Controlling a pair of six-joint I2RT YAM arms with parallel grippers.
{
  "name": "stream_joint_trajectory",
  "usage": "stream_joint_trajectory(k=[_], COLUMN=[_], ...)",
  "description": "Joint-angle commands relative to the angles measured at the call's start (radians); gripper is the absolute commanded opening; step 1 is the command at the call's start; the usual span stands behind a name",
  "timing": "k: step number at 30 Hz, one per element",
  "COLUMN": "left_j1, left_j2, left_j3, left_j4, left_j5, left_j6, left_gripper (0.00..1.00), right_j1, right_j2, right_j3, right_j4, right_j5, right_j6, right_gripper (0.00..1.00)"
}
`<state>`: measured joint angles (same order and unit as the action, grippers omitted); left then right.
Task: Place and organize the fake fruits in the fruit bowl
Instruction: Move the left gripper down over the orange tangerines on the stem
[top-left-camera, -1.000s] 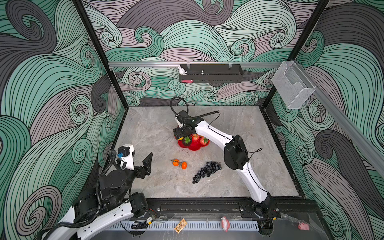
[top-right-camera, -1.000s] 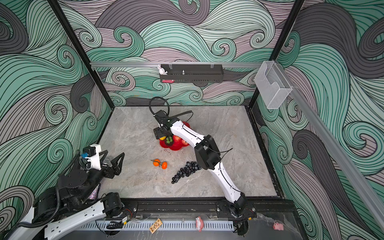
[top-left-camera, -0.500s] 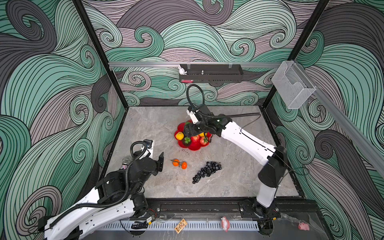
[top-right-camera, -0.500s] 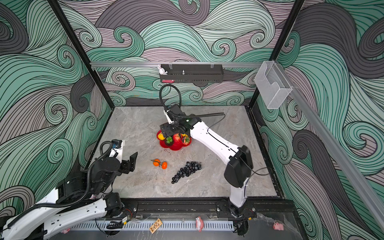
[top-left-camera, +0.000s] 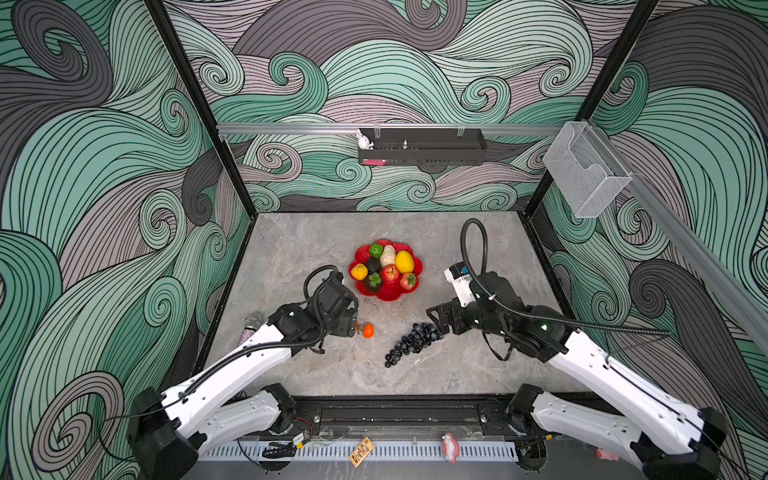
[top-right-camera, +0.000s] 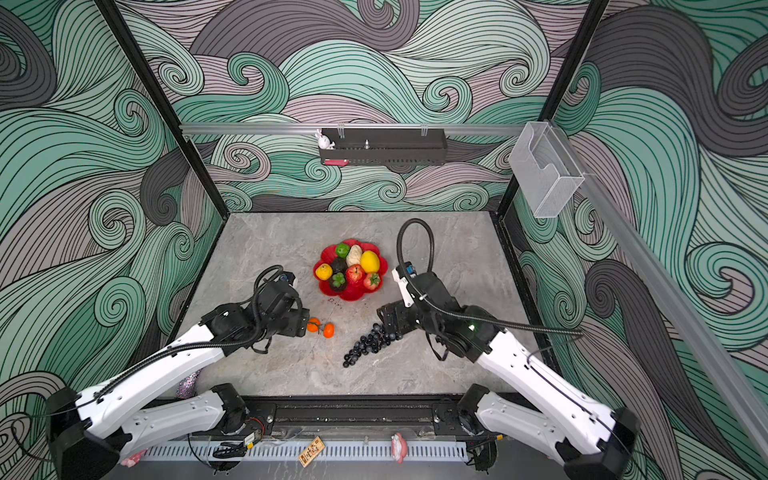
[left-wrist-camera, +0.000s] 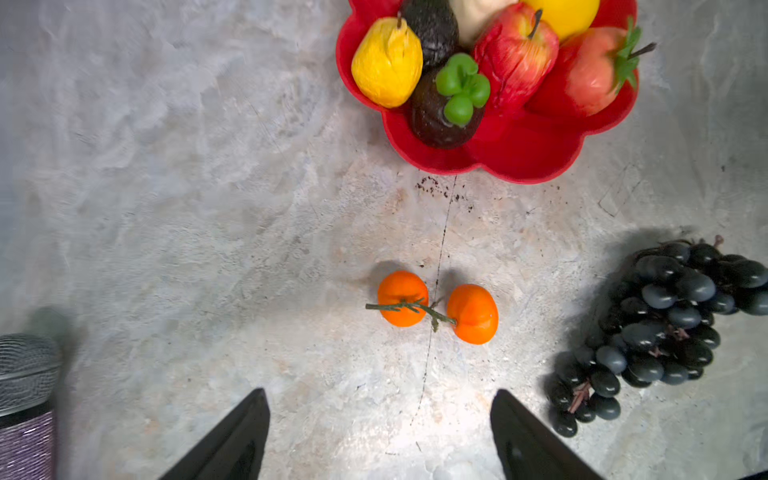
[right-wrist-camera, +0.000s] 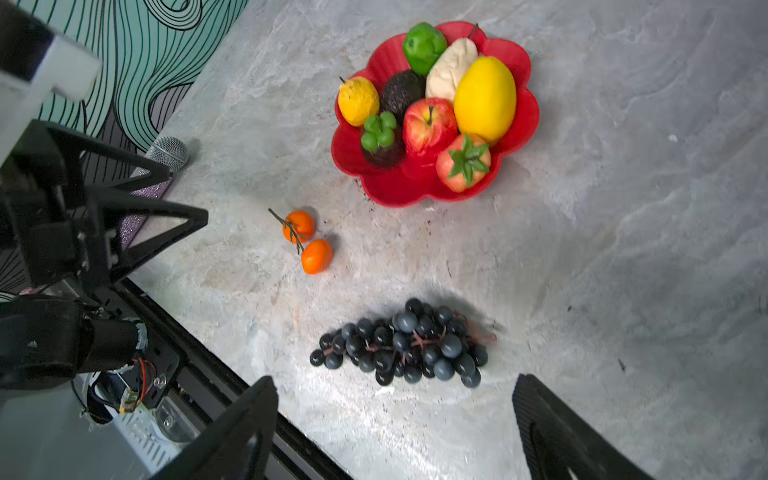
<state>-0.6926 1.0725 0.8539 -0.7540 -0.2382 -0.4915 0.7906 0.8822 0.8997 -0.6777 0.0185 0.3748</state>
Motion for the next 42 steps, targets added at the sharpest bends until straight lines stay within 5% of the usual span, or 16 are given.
stream_joint_trajectory(k=[1, 10, 16, 24, 42], left_j1=[0.075, 0.145, 0.151, 0.153, 0.146], left_j2=[0.064, 0.385, 0.477, 0.521, 0.433], left_j3=[-0.005, 0.126, 0.163, 0.195, 0.125], left_j4=[0.085, 0.037, 0.043, 0.025, -0.160], left_j5=[0.218, 0.349, 0.311, 0.284, 0.339], left_j6=[-0.027, 0.004, 0.024, 0.051, 0.018], left_gripper=[0.87, 0.85, 0.85, 0.86, 0.65], right_j1=[-0.003, -0.002, -0.002, -0.003, -0.003], right_j2=[-0.092, -0.253, -0.261, -0.262, -0.239], right_j3=[-0.086, -0.214, -0.221, -0.230, -0.241], right_j4=[-0.053, -0.077, -0.079, -0.077, -0.042], right_j5=[-0.009, -0.031, -0.051, -0.054, -0.066], right_j6=[0.080, 0.173, 0.168, 0.159, 0.171], right_gripper=[0.90, 0.90, 0.90, 0.90, 0.90])
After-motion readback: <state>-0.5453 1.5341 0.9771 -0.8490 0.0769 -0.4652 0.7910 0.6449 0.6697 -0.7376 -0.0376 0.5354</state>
